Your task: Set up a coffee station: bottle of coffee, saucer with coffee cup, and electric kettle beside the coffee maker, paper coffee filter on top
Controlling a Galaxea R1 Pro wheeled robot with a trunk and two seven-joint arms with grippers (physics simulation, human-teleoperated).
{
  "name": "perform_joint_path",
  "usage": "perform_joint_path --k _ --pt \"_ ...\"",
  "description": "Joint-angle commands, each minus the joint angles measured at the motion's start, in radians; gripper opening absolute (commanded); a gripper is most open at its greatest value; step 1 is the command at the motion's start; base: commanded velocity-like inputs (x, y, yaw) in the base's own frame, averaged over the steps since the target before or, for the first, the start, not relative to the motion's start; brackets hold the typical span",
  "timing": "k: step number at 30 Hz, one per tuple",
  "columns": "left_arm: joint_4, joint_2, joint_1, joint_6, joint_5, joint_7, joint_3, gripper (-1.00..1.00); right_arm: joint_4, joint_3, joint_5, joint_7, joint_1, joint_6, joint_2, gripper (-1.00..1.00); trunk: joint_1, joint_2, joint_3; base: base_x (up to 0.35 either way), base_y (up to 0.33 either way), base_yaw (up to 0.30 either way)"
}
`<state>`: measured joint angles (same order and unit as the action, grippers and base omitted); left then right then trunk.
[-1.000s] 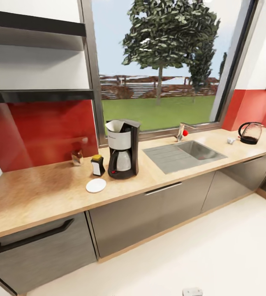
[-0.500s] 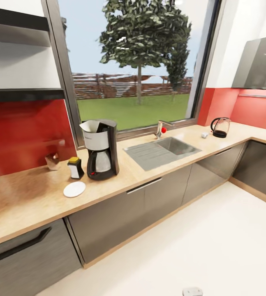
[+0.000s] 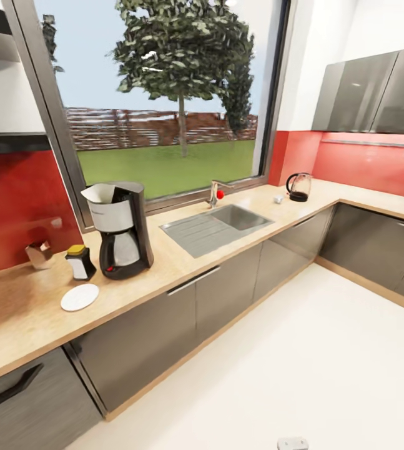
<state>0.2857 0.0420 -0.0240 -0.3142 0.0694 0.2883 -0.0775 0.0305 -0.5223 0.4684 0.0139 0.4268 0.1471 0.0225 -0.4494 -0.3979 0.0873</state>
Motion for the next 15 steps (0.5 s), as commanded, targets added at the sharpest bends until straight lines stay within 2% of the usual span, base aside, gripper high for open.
perform_joint_path --k 1,15 --pt "0.0 -0.001 -0.001 -0.003 0.007 0.0 -0.007 1.0 -0.001 -0.008 0.009 0.001 0.001 0.003 0.0 1.0 -0.001 -0.002 0.003 0.0 0.0 -0.293" --pt "0.0 0.001 -0.001 -0.002 0.005 0.0 -0.008 1.0 -0.001 -0.008 0.009 0.001 0.001 0.003 0.0 1.0 -0.001 -0.002 0.012 0.0 0.0 -0.293"
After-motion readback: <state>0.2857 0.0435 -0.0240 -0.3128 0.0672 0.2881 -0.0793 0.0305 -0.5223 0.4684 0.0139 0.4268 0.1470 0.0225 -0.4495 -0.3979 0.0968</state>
